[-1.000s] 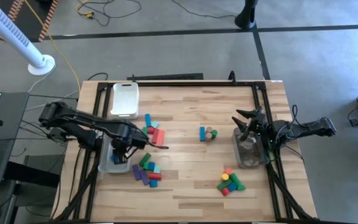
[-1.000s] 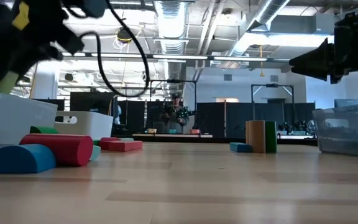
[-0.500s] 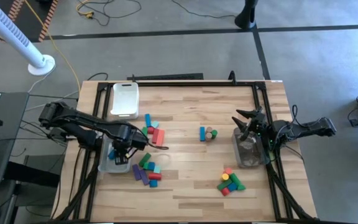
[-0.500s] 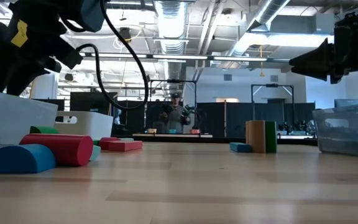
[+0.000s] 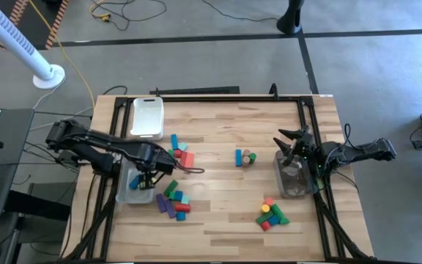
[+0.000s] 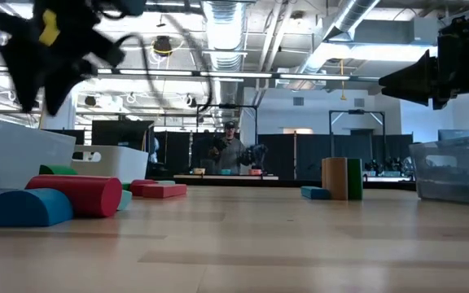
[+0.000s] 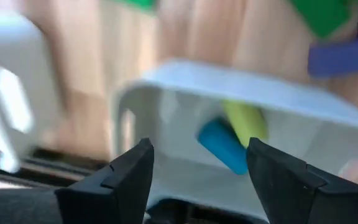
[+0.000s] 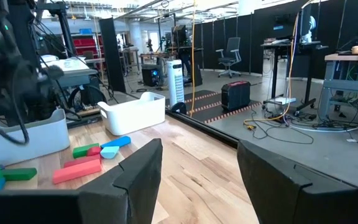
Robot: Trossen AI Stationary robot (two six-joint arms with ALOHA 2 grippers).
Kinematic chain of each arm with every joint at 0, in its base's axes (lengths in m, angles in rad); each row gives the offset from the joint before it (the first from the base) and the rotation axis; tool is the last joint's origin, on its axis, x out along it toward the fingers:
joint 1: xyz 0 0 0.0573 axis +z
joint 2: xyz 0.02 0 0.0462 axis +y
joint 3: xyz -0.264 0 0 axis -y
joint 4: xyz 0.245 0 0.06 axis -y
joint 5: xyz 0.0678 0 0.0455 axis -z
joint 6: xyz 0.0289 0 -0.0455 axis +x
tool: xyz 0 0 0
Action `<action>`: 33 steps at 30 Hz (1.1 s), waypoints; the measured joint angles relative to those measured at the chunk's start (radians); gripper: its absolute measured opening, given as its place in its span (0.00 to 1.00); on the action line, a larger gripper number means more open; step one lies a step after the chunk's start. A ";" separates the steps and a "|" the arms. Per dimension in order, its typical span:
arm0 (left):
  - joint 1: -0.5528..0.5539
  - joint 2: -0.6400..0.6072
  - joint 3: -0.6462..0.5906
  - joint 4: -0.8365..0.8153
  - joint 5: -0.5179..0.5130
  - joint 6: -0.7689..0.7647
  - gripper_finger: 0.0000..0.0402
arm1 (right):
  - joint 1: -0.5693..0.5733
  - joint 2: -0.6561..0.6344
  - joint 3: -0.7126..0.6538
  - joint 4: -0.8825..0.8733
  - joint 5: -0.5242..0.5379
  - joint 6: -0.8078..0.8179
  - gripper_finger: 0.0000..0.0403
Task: Sort blocks by size
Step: Put the brown cylindrical block into the gray bin
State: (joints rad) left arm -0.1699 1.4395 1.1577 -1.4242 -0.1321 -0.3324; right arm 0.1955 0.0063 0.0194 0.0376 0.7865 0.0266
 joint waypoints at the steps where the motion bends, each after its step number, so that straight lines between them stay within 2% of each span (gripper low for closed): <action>1: 0.000 0.000 0.025 0.005 -0.033 0.014 0.61 | 0.000 0.000 0.000 0.000 0.000 0.000 0.59; 4: 0.000 0.000 0.098 0.076 -0.135 0.079 0.61 | 0.000 0.000 0.000 0.000 0.000 0.000 0.59; 7: 0.007 0.000 0.144 0.227 -0.200 0.200 0.61 | 0.000 0.000 0.000 0.000 0.000 0.000 0.59; 14: 0.076 0.006 0.156 0.686 -0.211 0.525 0.61 | 0.000 0.000 0.000 0.000 0.000 0.000 0.59; 16: 0.112 0.017 0.156 0.796 -0.188 0.591 0.61 | 0.000 0.000 0.000 0.000 0.000 0.000 0.59; 19: 0.177 0.043 0.156 0.923 -0.094 0.638 0.61 | 0.000 0.000 0.000 0.000 0.000 0.000 0.59; 25: 0.272 0.148 0.156 1.128 0.044 0.617 0.61 | 0.000 0.000 0.000 0.002 0.000 0.000 0.59; 33: 0.296 0.341 0.156 1.324 0.139 0.581 0.61 | 0.000 0.000 0.000 0.001 0.000 0.004 0.59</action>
State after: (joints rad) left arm 0.1257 1.7804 1.3132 -0.1004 0.0068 0.2489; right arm 0.1955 0.0059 0.0194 0.0384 0.7861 0.0302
